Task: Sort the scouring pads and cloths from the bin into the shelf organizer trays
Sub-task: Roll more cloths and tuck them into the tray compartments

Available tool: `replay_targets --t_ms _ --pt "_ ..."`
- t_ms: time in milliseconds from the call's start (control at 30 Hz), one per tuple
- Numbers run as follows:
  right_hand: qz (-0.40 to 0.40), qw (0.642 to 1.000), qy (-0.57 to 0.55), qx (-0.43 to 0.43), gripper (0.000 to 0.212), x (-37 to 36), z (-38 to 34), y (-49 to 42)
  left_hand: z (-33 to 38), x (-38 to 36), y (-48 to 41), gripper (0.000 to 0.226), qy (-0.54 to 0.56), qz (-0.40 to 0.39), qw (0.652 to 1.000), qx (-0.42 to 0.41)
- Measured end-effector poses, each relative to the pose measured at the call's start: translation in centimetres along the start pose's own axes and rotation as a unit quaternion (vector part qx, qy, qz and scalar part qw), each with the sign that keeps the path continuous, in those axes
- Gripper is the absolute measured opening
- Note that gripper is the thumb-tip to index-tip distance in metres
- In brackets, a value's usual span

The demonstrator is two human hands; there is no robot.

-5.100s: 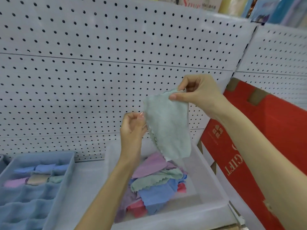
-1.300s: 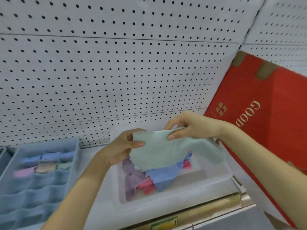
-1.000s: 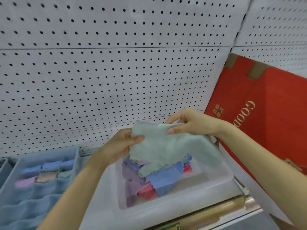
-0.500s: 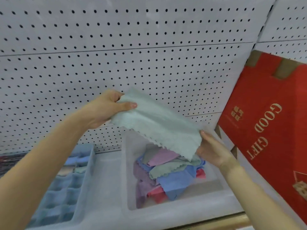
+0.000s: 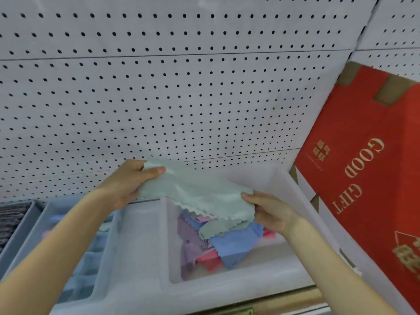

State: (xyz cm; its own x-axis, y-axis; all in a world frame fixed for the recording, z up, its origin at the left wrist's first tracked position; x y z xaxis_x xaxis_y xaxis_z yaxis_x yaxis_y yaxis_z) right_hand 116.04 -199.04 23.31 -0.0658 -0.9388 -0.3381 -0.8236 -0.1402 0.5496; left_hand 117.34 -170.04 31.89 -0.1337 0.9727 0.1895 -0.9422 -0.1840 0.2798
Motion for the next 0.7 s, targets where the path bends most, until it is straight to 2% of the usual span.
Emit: replay_targets --t_ms 100,167,267,300,367,433,467,500,567,600,700 --pt "0.055 0.996 0.045 0.061 0.016 0.9 -1.2 0.1 -0.9 0.3 0.3 0.016 -0.011 -0.019 1.000 -0.001" --pt "0.057 0.992 0.067 0.087 0.012 0.9 -1.9 0.5 -1.4 0.3 0.7 0.016 0.023 -0.029 0.999 -0.005" --pt "0.031 0.991 0.069 0.112 0.017 1.1 -3.2 1.5 -2.7 0.2 0.8 0.052 0.108 -0.090 0.990 -0.018" --pt "0.020 0.991 0.053 0.121 0.025 1.2 -3.8 1.9 -2.6 0.1 1.3 0.047 0.126 -0.104 0.986 -0.026" --pt "0.004 0.989 0.027 0.146 0.050 1.7 -5.1 2.7 -2.7 0.2 1.8 0.007 0.158 -0.115 0.980 -0.046" --pt "-0.016 0.984 0.038 0.176 0.060 1.4 -5.9 3.3 -2.9 -0.1 2.2 0.051 0.130 -0.116 0.984 -0.046" --pt "-0.019 0.981 0.043 0.191 0.058 1.4 -6.1 3.4 -3.1 -0.2 2.2 0.057 0.131 -0.123 0.982 -0.049" --pt "-0.012 0.979 0.038 0.198 0.056 1.5 -6.3 3.3 -2.6 -0.5 2.4 0.053 0.129 -0.119 0.983 -0.051" --pt "0.022 0.978 0.033 0.206 0.048 1.7 -6.3 3.0 -2.0 -0.9 2.5 0.029 0.137 -0.131 0.981 -0.053" --pt "0.044 0.974 0.054 0.215 0.044 1.9 -6.3 2.7 -1.8 -0.9 2.5 0.028 0.132 -0.121 0.982 -0.057" --pt "0.100 0.939 0.181 0.274 0.018 2.0 -6.0 2.2 -2.1 -0.8 2.0 0.023 0.037 -0.032 0.992 -0.114"
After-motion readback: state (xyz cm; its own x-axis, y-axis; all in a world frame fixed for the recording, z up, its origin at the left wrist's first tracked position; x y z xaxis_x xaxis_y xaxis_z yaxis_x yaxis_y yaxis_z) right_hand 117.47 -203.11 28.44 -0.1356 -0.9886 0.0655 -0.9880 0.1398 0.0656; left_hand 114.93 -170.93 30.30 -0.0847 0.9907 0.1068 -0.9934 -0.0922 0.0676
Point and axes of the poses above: each hand's wrist, its own y-axis away from the middle knuckle, its own x-axis out of the back of the hand, z = x × y, the point moved 6 cm from there along -y, towards the middle knuckle, and after that the axes turned 11 degrees about z, right-handed, at the moved point
